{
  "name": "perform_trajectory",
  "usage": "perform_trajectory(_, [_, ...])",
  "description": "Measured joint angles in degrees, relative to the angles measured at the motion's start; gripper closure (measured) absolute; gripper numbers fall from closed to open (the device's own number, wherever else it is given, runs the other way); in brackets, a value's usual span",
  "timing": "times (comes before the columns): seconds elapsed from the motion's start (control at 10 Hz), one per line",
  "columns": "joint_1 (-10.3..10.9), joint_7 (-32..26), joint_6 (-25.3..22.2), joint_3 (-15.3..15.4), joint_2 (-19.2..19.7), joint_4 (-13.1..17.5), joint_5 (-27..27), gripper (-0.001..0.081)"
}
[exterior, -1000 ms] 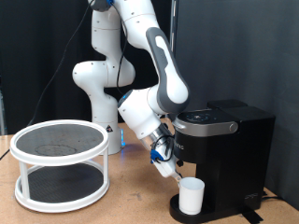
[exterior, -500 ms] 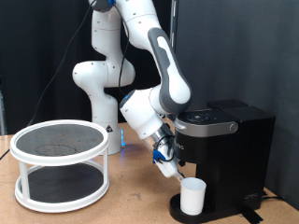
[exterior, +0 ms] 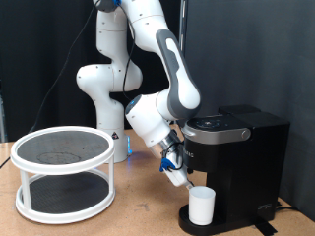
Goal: Make a cup of coffee with the keurig machine
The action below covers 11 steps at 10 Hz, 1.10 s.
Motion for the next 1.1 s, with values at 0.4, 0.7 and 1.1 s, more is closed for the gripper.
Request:
perform_trajectory(0.4, [-1.27,0.01,-2.53,-0.12,-3.52,-3.87,-0.37,0.0072])
perform_trajectory(0.7, [-1.97,0.37,-0.58,-0.35,-6.63,-6.05,1.26,0.0072])
perform_trajectory(1.1, [-1.97,-1.88,-5.82,-0.35,-8.41,-8.23,-0.49,0.0072])
